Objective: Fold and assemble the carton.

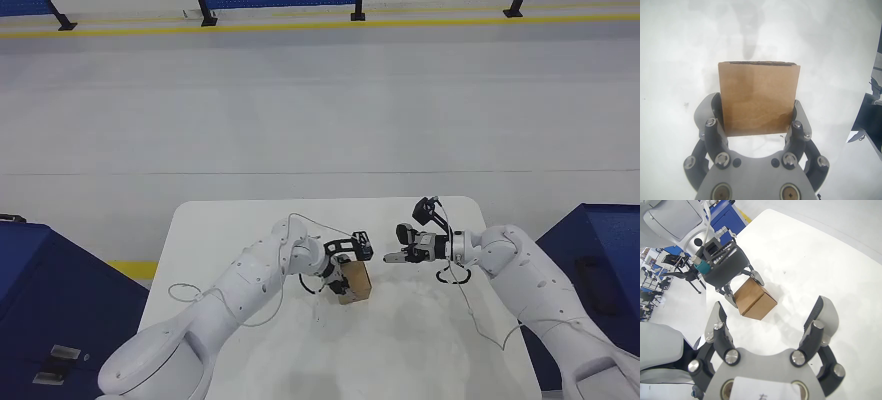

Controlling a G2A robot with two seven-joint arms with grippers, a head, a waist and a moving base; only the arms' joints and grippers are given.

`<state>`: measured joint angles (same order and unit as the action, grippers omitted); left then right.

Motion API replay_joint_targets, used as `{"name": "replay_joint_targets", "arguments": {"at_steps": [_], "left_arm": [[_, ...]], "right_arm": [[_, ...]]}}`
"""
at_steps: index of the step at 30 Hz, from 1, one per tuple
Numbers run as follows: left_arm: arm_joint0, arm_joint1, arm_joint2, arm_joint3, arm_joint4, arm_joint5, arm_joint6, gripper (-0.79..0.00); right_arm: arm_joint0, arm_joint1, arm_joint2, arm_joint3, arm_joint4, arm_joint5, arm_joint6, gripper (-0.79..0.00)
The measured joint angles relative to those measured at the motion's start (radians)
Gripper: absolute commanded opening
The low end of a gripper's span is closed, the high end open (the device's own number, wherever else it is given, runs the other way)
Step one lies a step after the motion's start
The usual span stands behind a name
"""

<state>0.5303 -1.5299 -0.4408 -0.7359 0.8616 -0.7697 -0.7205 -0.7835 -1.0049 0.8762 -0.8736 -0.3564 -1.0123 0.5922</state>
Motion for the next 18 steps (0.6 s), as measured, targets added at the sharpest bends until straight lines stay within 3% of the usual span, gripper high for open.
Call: {"name": "replay_joint_targets", "arguments": {"at_steps": [7, 8, 9, 13, 18], "left_arm": [[0.004, 0.019, -0.047, -0.028, -0.043, -0.007, -0.003, -0.570], [0.007, 0.022, -0.059, -0.028, -0.060, -0.007, 0.001, -0.650], [0.011, 0.026, -0.073, -0.025, -0.085, -0.010, 0.009, -0.785], [0.025, 0.046, -0.141, -0.013, -0.205, -0.059, 0.061, -0.785], [0.024, 0.046, -0.141, -0.013, -0.200, -0.059, 0.061, -0.785]], "right_arm": [[0.007, 0.003, 0.003, 0.046, 0.117, 0.000, 0.034, 0.000], [0.010, 0.003, 0.003, 0.057, 0.145, 0.000, 0.047, 0.000], [0.013, 0.003, 0.005, 0.071, 0.171, 0.002, 0.058, 0.000], [0.022, 0.004, 0.011, 0.091, 0.196, 0.009, 0.065, 0.000], [0.010, 0.005, 0.016, 0.079, 0.212, 0.015, 0.057, 0.000]]}}
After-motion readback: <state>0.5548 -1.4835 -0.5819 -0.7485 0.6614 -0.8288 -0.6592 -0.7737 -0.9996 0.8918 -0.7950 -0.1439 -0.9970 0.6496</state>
